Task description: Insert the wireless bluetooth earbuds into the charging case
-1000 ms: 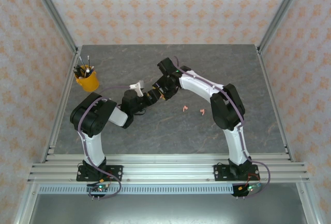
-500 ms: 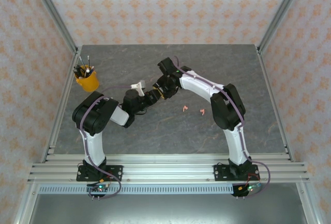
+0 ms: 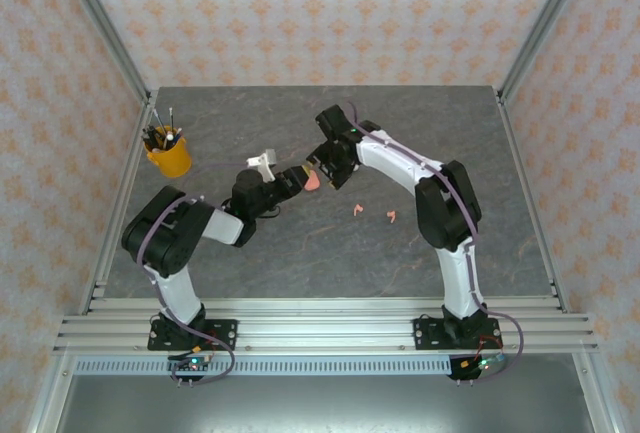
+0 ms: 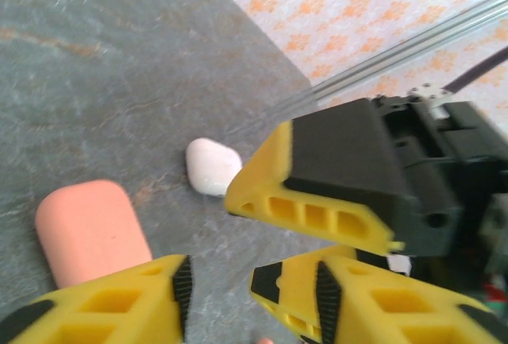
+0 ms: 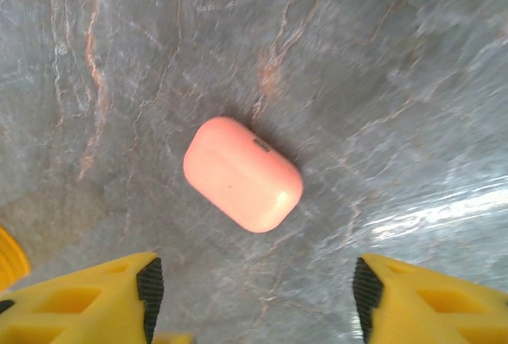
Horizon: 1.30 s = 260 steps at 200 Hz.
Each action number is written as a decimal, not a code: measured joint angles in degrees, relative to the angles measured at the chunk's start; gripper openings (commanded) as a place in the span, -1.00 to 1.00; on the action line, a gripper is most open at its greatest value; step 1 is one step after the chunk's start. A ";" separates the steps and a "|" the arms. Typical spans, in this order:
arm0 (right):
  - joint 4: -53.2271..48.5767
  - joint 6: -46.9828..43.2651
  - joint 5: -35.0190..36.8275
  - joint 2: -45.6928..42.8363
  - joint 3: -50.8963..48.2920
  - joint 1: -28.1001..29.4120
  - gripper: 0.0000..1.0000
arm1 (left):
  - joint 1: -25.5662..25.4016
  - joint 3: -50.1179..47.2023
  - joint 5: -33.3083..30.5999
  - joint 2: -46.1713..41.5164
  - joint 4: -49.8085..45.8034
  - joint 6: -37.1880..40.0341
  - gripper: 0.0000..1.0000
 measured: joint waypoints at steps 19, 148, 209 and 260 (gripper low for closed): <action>-3.34 -3.17 1.84 0.87 3.80 -0.11 0.39 | 0.76 -0.68 -1.09 -4.24 -2.73 0.90 0.45; -20.28 -34.18 6.25 22.27 32.57 3.32 0.48 | 9.31 -0.68 -7.98 -21.11 -30.88 3.98 1.00; -21.18 -38.93 7.85 24.72 33.38 5.35 0.44 | 10.03 -0.68 -8.15 -23.21 -34.62 4.17 1.00; -21.35 -42.51 11.04 26.18 33.38 6.05 0.35 | 10.03 -0.68 -8.17 -24.70 -35.95 4.15 1.00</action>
